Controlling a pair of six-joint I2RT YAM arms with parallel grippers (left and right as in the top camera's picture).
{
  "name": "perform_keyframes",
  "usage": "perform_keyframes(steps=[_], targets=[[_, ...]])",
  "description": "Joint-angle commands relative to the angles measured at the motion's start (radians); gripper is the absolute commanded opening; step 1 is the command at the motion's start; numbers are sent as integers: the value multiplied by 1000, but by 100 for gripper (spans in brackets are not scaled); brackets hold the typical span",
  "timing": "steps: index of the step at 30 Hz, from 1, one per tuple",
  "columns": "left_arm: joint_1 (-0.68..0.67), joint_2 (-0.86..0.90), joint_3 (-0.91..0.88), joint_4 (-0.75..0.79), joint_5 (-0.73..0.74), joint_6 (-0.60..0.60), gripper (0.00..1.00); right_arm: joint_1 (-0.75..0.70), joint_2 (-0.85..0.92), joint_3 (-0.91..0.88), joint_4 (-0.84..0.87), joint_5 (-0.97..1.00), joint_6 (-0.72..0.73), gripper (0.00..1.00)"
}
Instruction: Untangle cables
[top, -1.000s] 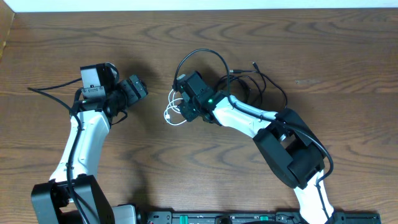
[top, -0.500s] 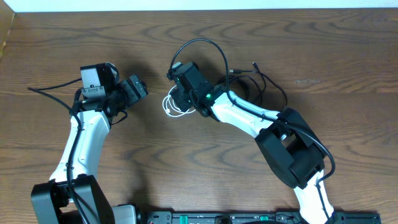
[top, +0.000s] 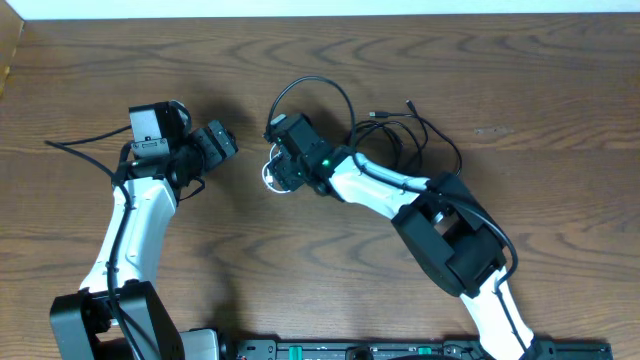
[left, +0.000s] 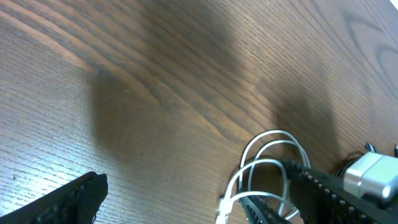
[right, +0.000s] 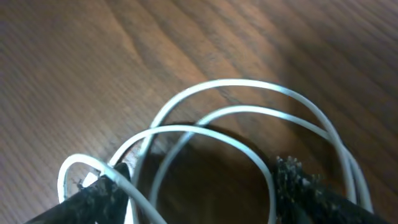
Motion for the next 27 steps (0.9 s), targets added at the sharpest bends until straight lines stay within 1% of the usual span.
perform_keyframes(steps=[1, 3, 7, 11, 13, 19, 27], targets=[[3, -1, 12, -3, -7, 1, 98, 25, 41, 8, -24, 0, -25, 62], [3, -1, 12, -3, -7, 2, 98, 29, 40, 8, -31, 6, -29, 59], [3, -1, 12, -3, -7, 1, 98, 30, 37, 31, -71, 5, -29, 58], [3, -1, 12, -3, -7, 1, 98, 30, 37, 105, -212, 5, -30, 57], [3, -1, 12, -3, -7, 1, 98, 30, 37, 126, -280, 4, -29, 55], [3, -1, 12, -3, -7, 1, 98, 32, 44, 121, -300, 5, -30, 52], [3, -1, 12, -3, -7, 2, 98, 32, 47, 120, -294, 4, -29, 36]])
